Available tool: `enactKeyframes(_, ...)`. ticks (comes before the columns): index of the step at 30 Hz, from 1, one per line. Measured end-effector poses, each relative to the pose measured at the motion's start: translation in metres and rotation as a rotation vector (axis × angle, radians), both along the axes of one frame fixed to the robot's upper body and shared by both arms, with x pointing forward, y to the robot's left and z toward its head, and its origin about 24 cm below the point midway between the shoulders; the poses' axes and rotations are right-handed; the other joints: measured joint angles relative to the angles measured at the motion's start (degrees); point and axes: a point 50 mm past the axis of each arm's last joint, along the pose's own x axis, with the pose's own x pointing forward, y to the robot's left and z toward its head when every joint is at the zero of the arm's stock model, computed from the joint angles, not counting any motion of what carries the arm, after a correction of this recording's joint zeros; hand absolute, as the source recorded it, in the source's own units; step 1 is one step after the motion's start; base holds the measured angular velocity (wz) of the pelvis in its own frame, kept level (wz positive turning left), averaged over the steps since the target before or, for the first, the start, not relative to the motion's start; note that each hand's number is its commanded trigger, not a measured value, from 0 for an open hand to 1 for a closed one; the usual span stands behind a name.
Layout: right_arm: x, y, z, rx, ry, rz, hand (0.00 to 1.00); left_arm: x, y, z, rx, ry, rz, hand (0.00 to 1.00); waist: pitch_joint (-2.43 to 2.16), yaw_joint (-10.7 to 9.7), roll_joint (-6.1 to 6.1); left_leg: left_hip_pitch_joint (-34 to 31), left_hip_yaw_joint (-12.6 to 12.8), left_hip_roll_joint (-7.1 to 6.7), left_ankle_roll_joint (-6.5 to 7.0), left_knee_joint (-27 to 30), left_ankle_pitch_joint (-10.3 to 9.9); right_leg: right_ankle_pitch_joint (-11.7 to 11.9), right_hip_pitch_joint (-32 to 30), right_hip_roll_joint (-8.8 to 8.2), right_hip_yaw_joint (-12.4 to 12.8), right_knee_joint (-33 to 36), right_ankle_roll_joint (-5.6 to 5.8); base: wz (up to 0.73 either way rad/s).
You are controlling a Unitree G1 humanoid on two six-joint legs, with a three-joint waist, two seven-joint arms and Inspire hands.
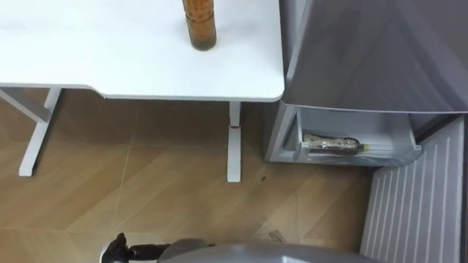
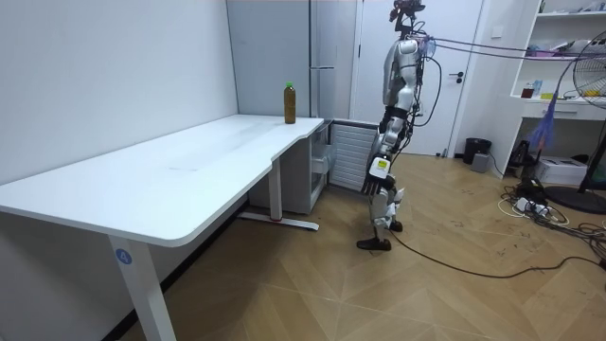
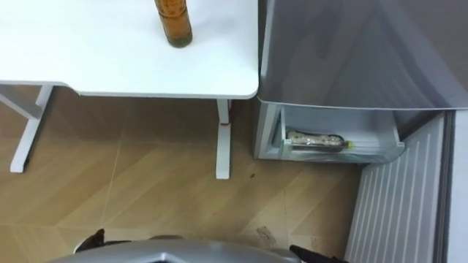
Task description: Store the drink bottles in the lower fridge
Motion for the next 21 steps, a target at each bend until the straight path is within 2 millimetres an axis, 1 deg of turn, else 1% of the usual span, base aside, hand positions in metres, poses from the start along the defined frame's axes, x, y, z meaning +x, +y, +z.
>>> enactKeyframes(2, 0.000, 0.000, 0.000, -0.004, 0.006, 0.009, 0.00, -0.001, 0.000, 0.000, -0.001, 0.003, 0.013, 0.00, 0.02, 0.0, 0.11, 0.4, 0.1, 0.00, -0.08, 0.1, -0.1, 0.0, 0.3, 0.00, 0.1, -0.3, 0.02, -0.04)
enactKeyframes(5, 0.005, -0.002, 0.000, -0.017, 0.001, 0.042, 0.00, -0.002, 0.001, 0.000, 0.010, 0.003, 0.036, 0.00, 0.02, 0.1, 0.21, 0.7, 0.6, 0.08, -0.01, 0.1, -0.1, -0.2, 0.3, -0.04, 0.8, -0.4, 0.15, -0.08)
enactKeyframes(6, 0.007, -0.002, 0.000, -0.022, 0.001, 0.054, 0.00, -0.001, 0.001, 0.000, 0.022, 0.002, 0.041, 0.00, -0.24, 0.0, 0.66, 0.7, 0.6, 0.02, 0.04, 0.1, -0.1, -0.2, 0.3, -0.07, 0.8, -0.4, 0.18, 0.00)
enactKeyframes(7, 0.007, -0.002, 0.000, -0.025, 0.002, 0.057, 0.00, -0.001, 0.002, 0.000, 0.029, 0.002, 0.045, 0.00, -0.06, -0.1, 0.32, 0.7, 0.6, -0.03, 0.06, 0.1, -0.1, -0.2, 0.3, -0.12, 0.8, -0.4, 0.20, 0.00)
enactKeyframes(8, 0.008, -0.003, 0.000, -0.030, 0.004, 0.066, 0.00, 0.000, 0.004, 0.001, 0.045, -0.004, 0.057, 0.00, -0.26, -0.1, 0.70, 0.7, 0.8, -0.10, 0.07, 0.0, -0.1, -0.3, 0.3, -0.16, 0.8, -0.4, 0.24, 0.00)
enactKeyframes(9, 0.010, -0.003, 0.000, -0.037, 0.009, 0.084, 0.00, 0.001, 0.006, 0.002, 0.063, -0.007, 0.076, 0.00, -0.01, -0.2, 0.20, 0.7, 0.8, -0.15, 0.08, -0.1, -0.1, -0.3, 0.3, -0.20, 0.8, -0.4, 0.26, 0.00)
enactKeyframes(10, 0.011, -0.003, 0.000, -0.042, 0.010, 0.091, 0.00, 0.001, 0.007, 0.002, 0.073, -0.007, 0.086, 0.00, -0.16, -0.3, 0.48, 0.7, 0.8, -0.17, 0.09, -0.2, -0.1, -0.3, 0.3, -0.20, 0.8, -0.4, 0.27, 0.00)
enactKeyframes(11, 0.012, -0.004, 0.001, -0.050, 0.007, 0.101, 0.00, 0.002, 0.010, 0.003, 0.096, -0.008, 0.104, 0.00, -0.19, -0.3, 0.44, 0.7, 0.9, -0.19, 0.09, -0.3, -0.1, -0.3, 0.3, -0.21, 0.8, -0.4, 0.27, 0.00)
enactKeyframes(15, 0.012, -0.004, 0.001, -0.056, 0.011, 0.109, 0.00, 0.006, 0.015, 0.006, 0.157, -0.015, 0.152, 0.00, -0.15, -0.4, 0.57, 0.8, 1.0, -0.18, 0.06, -0.6, -0.1, -0.3, 0.2, -0.20, 0.7, -0.4, 0.27, 0.00)
enactKeyframes(16, 0.012, -0.004, 0.001, -0.055, 0.011, 0.109, 0.00, 0.007, 0.016, 0.006, 0.165, -0.017, 0.159, 0.00, -0.21, -0.5, 0.48, 0.8, 1.0, -0.18, 0.05, -0.6, -0.1, -0.3, 0.2, -0.22, 0.6, -0.4, 0.27, 0.00)
enactKeyframes(17, 0.013, -0.004, 0.000, -0.053, 0.010, 0.109, 0.00, 0.009, 0.017, 0.007, 0.176, -0.024, 0.184, 0.00, -0.13, -0.6, 0.54, 0.8, 0.9, -0.18, 0.03, -0.7, -0.1, -0.3, 0.2, -0.21, 0.6, -0.4, 0.26, 0.00)
enactKeyframes(19, 0.015, -0.004, 0.000, -0.051, 0.014, 0.110, 0.00, 0.011, 0.019, 0.008, 0.200, -0.037, 0.216, 0.00, 0.03, -0.8, 0.26, 0.8, 0.8, -0.19, 0.01, -0.7, -0.2, -0.2, 0.3, -0.20, 0.6, -0.4, 0.25, 0.02)
enactKeyframes(21, 0.014, -0.004, 0.000, -0.052, 0.018, 0.109, 0.00, 0.013, 0.022, 0.010, 0.230, -0.063, 0.280, 0.00, 0.00, -0.8, 0.21, 0.9, 0.0, -0.32, -0.01, -0.7, -0.2, -0.2, 0.6, -0.21, 0.0, -0.4, 0.25, 0.10)
